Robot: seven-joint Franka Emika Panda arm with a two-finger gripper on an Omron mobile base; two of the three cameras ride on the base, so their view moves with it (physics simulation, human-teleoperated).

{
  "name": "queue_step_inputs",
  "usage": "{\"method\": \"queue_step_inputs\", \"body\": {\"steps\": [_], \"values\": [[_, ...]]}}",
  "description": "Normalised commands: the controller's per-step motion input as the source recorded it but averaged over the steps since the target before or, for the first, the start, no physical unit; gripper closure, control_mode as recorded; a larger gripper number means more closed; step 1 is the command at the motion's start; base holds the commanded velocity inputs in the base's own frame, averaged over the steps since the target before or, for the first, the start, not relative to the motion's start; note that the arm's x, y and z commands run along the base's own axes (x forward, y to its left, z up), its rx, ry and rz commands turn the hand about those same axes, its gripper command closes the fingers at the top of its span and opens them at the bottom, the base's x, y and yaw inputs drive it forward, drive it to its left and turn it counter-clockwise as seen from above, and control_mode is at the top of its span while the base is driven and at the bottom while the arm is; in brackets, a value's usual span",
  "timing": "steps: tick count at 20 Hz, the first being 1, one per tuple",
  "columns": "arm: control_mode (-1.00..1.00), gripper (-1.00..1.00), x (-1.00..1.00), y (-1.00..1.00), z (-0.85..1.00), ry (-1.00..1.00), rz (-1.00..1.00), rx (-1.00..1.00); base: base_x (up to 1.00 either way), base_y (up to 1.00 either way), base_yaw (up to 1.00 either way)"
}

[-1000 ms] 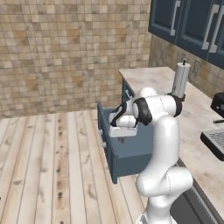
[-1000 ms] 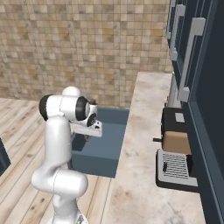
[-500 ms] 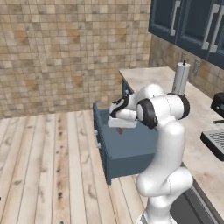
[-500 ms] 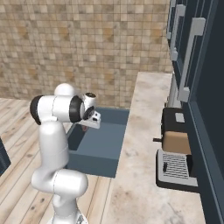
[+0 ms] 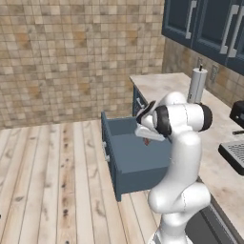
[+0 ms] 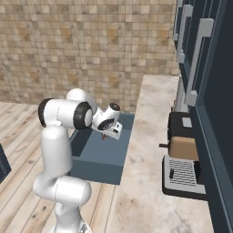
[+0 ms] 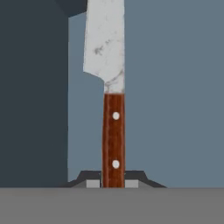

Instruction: Pick up the metallic utensils from the counter and place them in the open drawer. Make sure not to pick up any wooden utensils.

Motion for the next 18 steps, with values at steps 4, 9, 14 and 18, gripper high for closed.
{"method": "queue_step_inputs", "body": {"steps": [4,9,14,18], "values": [[-1.0,1.0,0.04,0.06,-0.37,0.0,-0.05,-0.17,0.0,0.0,0.0],[-1.0,1.0,0.05,0.33,-0.26,0.08,0.0,-0.21,0.0,0.0,0.0],[-1.0,1.0,0.04,0.14,-0.65,0.0,0.0,-0.24,0.0,0.0,0.0],[-1.0,1.0,0.06,0.04,-0.61,0.01,0.0,-0.18,0.0,0.0,0.0]]}}
